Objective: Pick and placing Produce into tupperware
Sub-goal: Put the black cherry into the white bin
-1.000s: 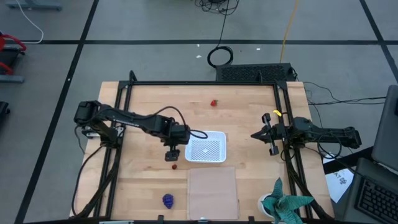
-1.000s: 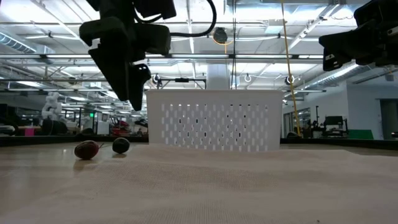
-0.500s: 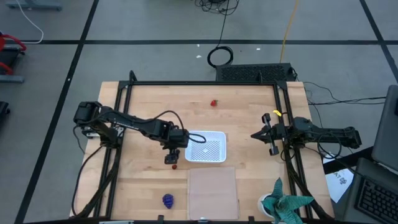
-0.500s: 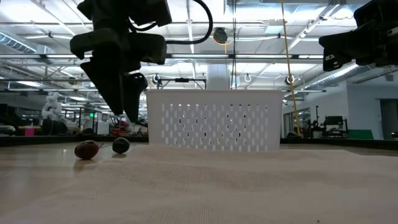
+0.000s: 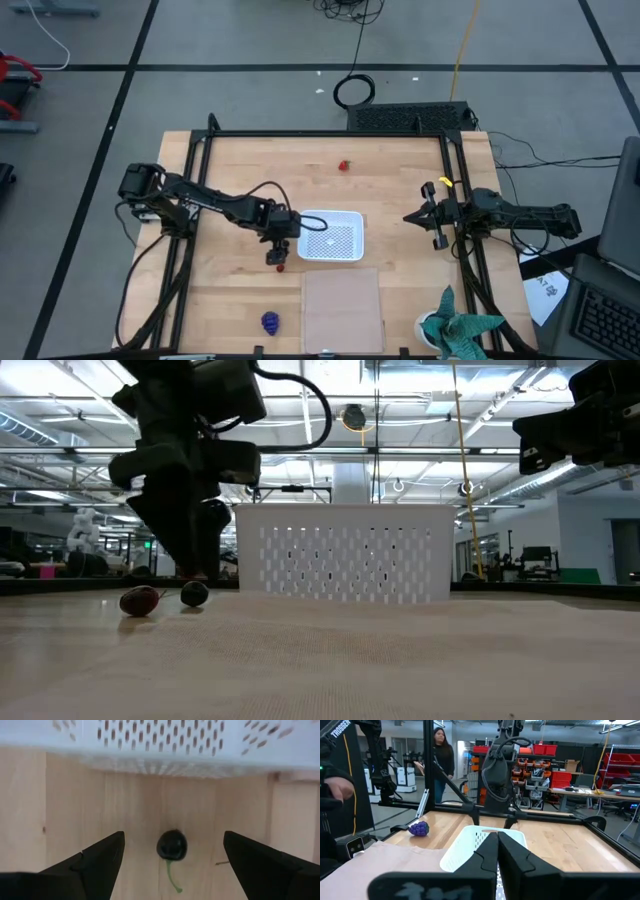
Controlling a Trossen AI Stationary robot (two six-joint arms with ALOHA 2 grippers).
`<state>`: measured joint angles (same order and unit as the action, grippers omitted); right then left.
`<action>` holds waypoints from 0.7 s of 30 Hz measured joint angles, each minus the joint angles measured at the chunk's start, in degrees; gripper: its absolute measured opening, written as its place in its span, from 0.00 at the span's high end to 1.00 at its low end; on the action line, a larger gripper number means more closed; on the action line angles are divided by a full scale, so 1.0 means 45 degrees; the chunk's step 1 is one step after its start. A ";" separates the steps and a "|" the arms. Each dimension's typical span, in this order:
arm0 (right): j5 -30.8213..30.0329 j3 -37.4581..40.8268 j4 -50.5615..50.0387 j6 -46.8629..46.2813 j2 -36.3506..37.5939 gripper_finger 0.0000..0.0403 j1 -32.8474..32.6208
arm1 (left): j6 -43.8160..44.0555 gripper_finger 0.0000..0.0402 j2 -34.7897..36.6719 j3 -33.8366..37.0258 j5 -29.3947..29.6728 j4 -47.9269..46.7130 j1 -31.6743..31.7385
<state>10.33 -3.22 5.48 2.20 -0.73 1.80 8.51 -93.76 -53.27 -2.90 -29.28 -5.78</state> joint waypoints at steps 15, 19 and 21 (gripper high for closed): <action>0.0000 0.0005 -0.0029 0.0000 0.0000 1.00 0.0000 | 0.0136 0.14 -0.0005 0.0768 0.0876 0.1214 -0.0478; 0.0000 0.0002 -0.0029 -0.0003 0.0000 1.00 -0.0003 | 0.0118 0.14 -0.0005 0.0771 0.0922 0.1214 -0.0500; 0.0000 0.0000 -0.0034 -0.0005 0.0001 1.00 -0.0001 | 0.0118 0.14 -0.0005 0.0779 0.0914 0.1209 -0.0504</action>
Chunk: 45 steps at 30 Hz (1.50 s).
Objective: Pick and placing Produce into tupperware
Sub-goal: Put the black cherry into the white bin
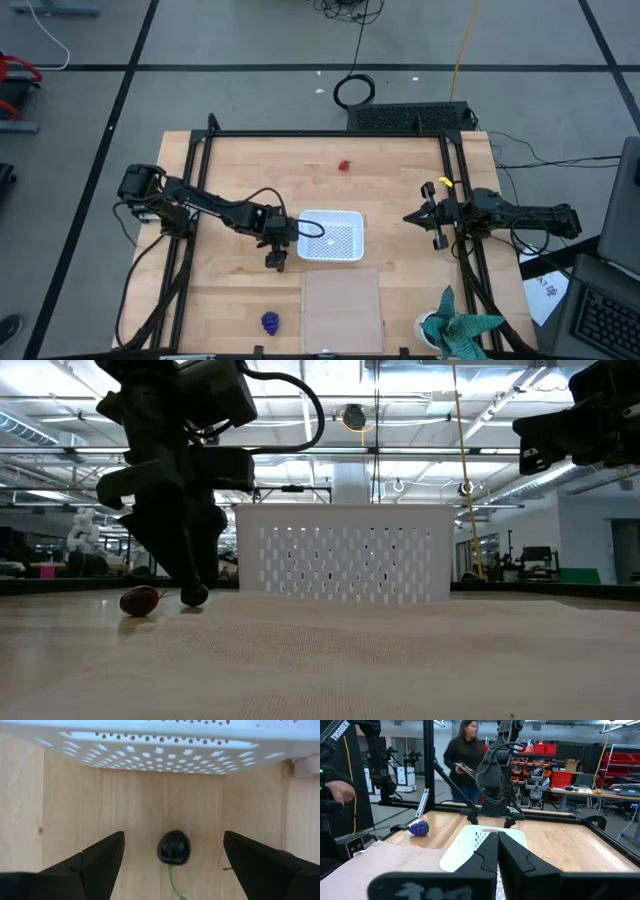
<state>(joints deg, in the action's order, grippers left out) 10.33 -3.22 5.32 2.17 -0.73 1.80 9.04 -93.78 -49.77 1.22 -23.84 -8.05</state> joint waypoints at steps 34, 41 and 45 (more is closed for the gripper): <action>0.0000 0.0005 -0.0015 -0.0336 -0.0001 1.00 0.0000 | -0.0180 0.82 0.0005 0.0325 -0.0292 0.0145 -0.0064; 0.0000 0.0000 -0.0015 -0.0336 -0.0001 1.00 0.0000 | -0.0468 0.79 0.0189 0.0283 -0.0283 -0.0456 -0.0064; 0.0000 0.0004 -0.0016 -0.0339 -0.0001 1.00 -0.0004 | -0.0612 0.78 0.0460 0.0019 0.0102 -0.1236 -0.0040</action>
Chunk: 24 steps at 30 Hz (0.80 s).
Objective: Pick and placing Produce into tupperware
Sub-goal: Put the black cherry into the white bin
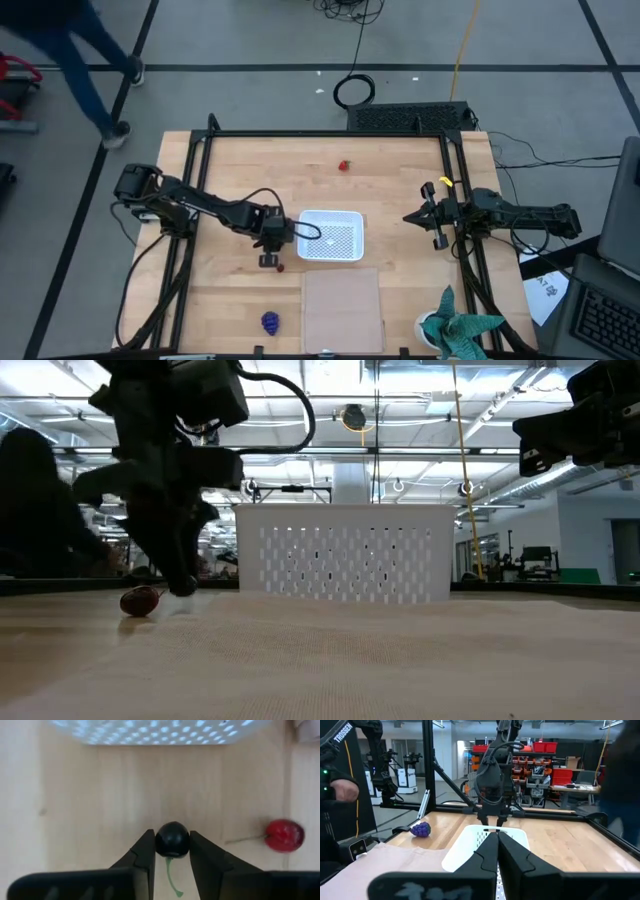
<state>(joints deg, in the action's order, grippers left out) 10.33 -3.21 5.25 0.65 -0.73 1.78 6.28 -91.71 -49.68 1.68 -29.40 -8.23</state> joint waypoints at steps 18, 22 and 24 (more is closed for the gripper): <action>0.0004 0.0000 0.0002 -0.0001 -0.0242 1.00 0.0005 | -0.1137 0.78 0.0570 -0.3592 0.0985 -0.4471 0.0293; 0.0000 -0.0002 0.0011 0.0001 -0.0243 1.00 0.0002 | -0.1350 0.78 0.0570 -0.4372 0.1002 -0.5222 0.0490; 0.0002 -0.0002 0.0012 0.0003 -0.0238 1.00 0.0005 | -0.1615 0.78 0.0570 -0.4691 0.0999 -0.5551 0.0550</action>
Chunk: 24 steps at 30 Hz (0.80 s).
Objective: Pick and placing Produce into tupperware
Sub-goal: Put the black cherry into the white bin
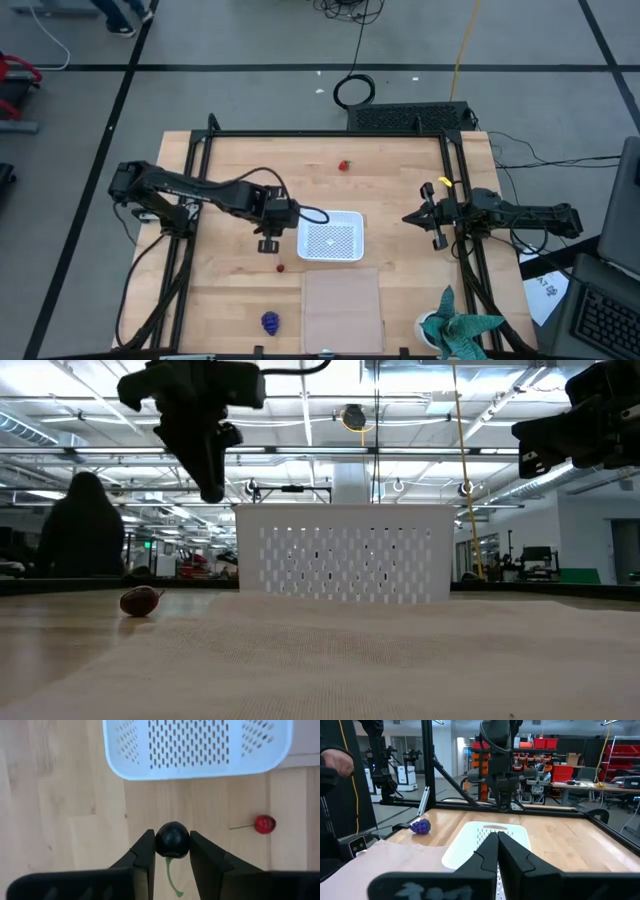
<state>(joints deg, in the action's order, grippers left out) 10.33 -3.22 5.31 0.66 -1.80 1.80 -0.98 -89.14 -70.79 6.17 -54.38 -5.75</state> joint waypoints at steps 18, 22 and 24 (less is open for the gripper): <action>-0.0002 -0.0002 -0.0006 0.0001 0.0000 1.00 0.0000 | -0.1379 0.78 0.0000 -0.2149 0.0656 -0.2158 0.0877; -0.0002 0.0003 -0.0006 0.0001 0.0000 1.00 -0.0004 | -0.1333 0.78 0.0000 -0.2482 0.0651 -0.2499 0.1093; 0.0003 -0.0002 -0.0006 0.0001 0.0000 1.00 0.0000 | -0.1413 0.78 0.0000 -0.2595 0.0652 -0.2561 0.1132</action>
<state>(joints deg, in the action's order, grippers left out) 10.35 -3.22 5.28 0.67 -1.80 1.80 -7.34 -89.14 -82.47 9.11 -65.91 -0.66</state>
